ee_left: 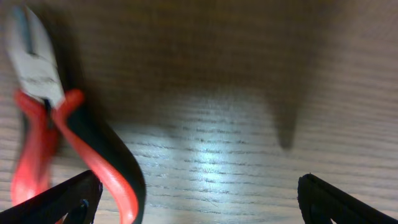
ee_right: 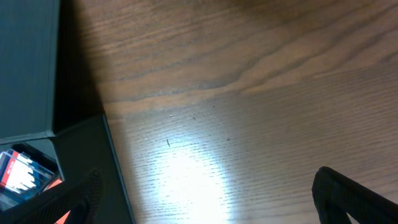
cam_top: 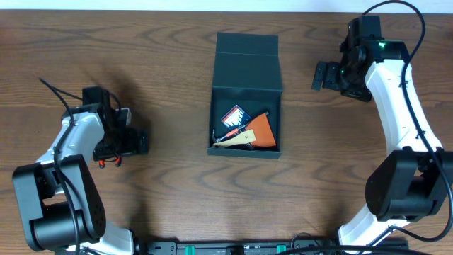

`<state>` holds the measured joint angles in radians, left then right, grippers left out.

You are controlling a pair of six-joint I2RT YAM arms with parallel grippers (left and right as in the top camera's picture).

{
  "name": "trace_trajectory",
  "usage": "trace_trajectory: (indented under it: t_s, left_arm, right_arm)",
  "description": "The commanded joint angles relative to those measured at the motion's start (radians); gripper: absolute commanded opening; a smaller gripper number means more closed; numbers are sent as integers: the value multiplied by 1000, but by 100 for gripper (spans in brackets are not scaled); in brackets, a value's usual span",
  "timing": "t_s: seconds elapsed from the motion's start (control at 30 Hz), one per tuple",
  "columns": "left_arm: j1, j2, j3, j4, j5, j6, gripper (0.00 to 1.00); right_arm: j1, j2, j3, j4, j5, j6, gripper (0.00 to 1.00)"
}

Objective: Pack container
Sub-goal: 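Lower the left gripper and grasp the red pliers by the handles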

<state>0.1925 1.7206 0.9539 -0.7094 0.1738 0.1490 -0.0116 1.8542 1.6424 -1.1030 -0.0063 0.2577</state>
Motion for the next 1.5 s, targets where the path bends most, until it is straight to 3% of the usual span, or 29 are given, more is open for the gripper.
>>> trace_trajectory:
  t_s: [0.0,0.23,0.63,0.8,1.33,1.47]
  left_arm:
    - [-2,8,-21,13,2,-16,99]
    - [-1,8,-23,43,-2,-18,95]
    - [-1,8,-23,79,-59,-129,94]
    - [-1,8,-23,79,-63,-175,81]
    - [-1,8,-23,61,-82,-182,58]
    - [-1,8,-23,55,-119,-215,48]
  right_arm:
    - [6,-2,-2,-7,9,-13,99]
    - [6,-2,-2,-21,9,-12,99]
    - [6,-2,-2,-43,9,-13,99]
    - [6,-2,-2,-43,9,-13,99]
    - [6,-3,-2,-68,9,-13,99]
    - [6,-3,-2,-75,9,-13,99]
